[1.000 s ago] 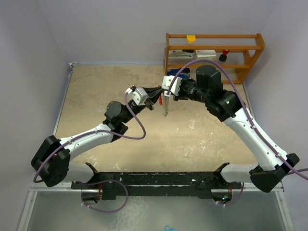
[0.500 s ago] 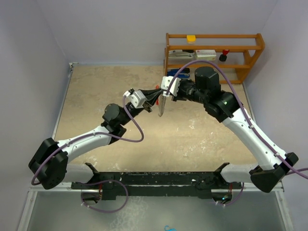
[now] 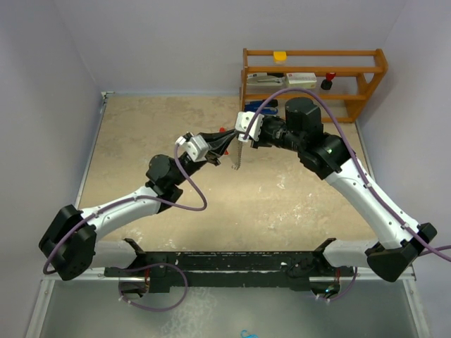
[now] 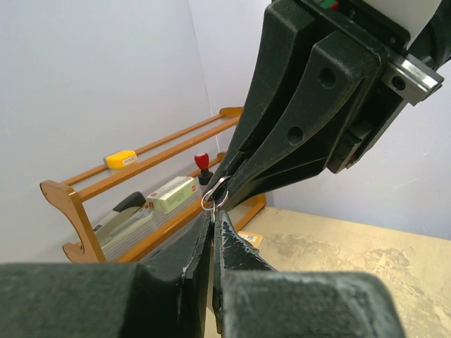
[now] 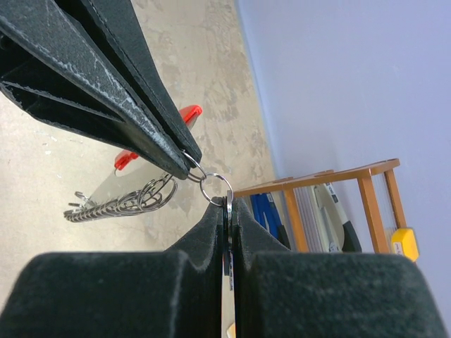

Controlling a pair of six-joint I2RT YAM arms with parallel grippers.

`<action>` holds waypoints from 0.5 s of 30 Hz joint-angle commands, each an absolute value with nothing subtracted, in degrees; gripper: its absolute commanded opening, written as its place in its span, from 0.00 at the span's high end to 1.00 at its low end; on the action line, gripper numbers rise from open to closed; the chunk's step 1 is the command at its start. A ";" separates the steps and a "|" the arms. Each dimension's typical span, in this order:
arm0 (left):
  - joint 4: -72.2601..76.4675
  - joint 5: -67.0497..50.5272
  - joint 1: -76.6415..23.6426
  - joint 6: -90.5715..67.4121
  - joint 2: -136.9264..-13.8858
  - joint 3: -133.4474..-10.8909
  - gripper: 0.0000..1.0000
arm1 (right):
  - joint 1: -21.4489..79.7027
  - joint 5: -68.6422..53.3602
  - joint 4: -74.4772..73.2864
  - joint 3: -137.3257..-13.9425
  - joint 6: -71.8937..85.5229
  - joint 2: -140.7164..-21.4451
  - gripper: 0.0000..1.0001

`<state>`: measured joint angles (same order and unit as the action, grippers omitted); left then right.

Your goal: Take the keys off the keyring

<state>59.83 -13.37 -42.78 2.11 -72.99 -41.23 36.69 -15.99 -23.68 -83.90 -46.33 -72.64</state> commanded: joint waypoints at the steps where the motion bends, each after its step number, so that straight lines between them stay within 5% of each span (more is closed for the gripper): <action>1: 65.70 -14.59 -42.49 0.94 -70.43 -40.48 1.00 | 36.30 -16.25 -20.99 -84.33 -45.34 -70.31 1.00; 15: 69.04 -14.47 -42.54 0.19 -68.05 -38.74 1.00 | 36.25 -17.46 -21.96 -84.84 -45.22 -71.33 1.00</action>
